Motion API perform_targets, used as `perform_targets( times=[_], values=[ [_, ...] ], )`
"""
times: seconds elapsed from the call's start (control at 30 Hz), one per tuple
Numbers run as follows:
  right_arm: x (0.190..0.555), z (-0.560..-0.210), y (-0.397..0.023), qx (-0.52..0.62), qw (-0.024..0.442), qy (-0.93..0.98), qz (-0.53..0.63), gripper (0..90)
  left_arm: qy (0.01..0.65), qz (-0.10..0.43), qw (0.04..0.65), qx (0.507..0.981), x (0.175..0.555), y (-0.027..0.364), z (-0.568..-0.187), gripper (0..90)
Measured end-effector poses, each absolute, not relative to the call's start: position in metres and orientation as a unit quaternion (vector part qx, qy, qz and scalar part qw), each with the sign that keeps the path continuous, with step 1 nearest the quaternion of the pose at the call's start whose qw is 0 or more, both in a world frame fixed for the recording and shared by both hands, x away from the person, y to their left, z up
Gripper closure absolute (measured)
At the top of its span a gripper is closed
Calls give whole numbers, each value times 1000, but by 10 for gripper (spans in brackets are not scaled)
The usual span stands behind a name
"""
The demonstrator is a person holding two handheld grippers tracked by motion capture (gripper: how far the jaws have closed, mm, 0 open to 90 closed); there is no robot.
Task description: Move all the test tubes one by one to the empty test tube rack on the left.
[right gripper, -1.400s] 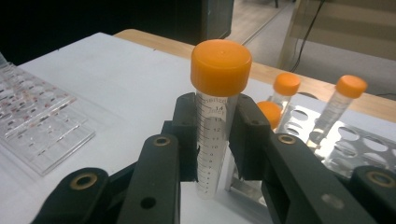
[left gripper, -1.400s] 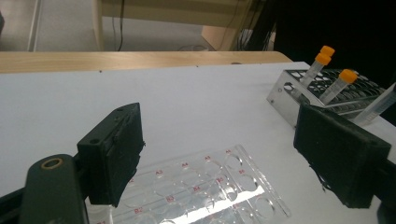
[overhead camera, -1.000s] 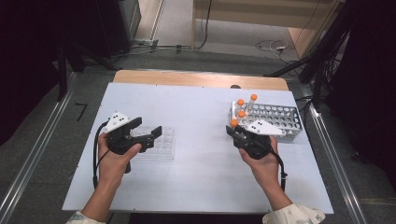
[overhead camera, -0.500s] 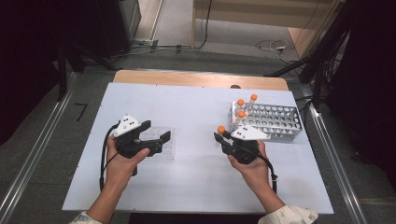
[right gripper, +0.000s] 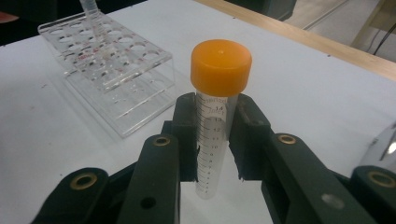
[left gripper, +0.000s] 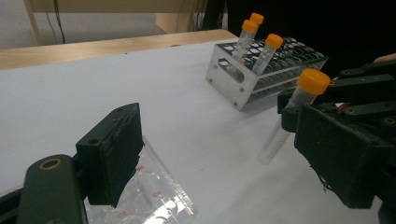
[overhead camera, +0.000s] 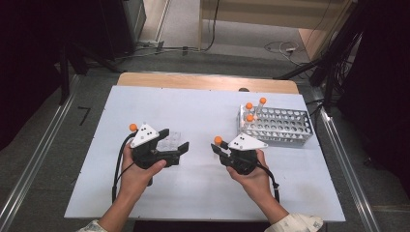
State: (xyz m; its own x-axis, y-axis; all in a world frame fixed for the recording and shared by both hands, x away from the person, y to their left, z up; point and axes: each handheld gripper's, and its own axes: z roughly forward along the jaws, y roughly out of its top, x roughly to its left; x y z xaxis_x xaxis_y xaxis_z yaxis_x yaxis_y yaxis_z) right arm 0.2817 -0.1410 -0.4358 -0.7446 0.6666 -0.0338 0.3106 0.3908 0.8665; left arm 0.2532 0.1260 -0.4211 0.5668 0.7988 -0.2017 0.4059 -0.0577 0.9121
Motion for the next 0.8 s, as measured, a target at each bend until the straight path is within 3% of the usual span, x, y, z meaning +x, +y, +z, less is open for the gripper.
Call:
perform_targets(
  times=[0.2,0.53,0.8],
  values=[
    [274,-441,-127,278,180,823,461,710,405,177,534,721,248,107,-427,178],
    [265,-446,-113,262,164,834,457,710,387,178,534,730,242,89,-430,306],
    [262,-446,-109,256,157,835,461,710,380,169,541,731,241,88,-430,460]
  ],
)
